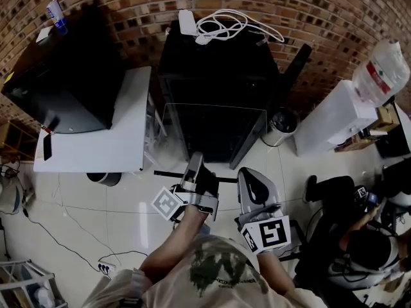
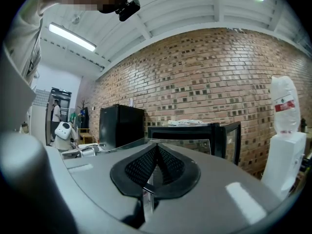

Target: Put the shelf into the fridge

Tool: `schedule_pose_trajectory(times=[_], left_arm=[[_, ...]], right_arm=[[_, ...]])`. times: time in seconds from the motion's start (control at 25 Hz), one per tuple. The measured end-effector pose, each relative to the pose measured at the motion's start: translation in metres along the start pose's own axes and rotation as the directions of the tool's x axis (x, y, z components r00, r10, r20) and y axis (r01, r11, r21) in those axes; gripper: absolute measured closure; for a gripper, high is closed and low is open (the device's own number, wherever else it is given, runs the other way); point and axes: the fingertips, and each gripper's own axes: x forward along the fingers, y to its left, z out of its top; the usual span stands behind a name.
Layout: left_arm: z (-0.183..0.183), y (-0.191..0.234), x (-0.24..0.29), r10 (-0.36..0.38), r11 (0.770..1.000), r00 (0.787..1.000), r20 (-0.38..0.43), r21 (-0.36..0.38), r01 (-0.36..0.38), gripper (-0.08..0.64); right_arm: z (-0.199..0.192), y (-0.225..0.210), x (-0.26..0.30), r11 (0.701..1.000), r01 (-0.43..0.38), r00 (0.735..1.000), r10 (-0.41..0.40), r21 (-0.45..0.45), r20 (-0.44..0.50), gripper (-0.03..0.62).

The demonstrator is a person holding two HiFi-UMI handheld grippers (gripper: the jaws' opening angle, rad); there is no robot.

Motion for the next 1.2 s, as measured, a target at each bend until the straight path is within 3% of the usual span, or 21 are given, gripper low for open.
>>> schedule_pose_trajectory(times=[0.52,1.2], left_arm=[[0.028,0.016,0.026,0.013,1.000,0.999,-0.048,-0.019,-0.013,0.540],[0.023,0.059,0.058,0.037,0.999,0.999,-0.018,0.007,-0.037,0.540]], right_arm=[[-0.007,-0.001,0.040,0.998,0.057,0.998,-0.057,0.006,-0.022,0.592],[-0.022,-0.047,0.064,1.000,0.028,0.998,-0.028,0.004,-0.056,0.592]])
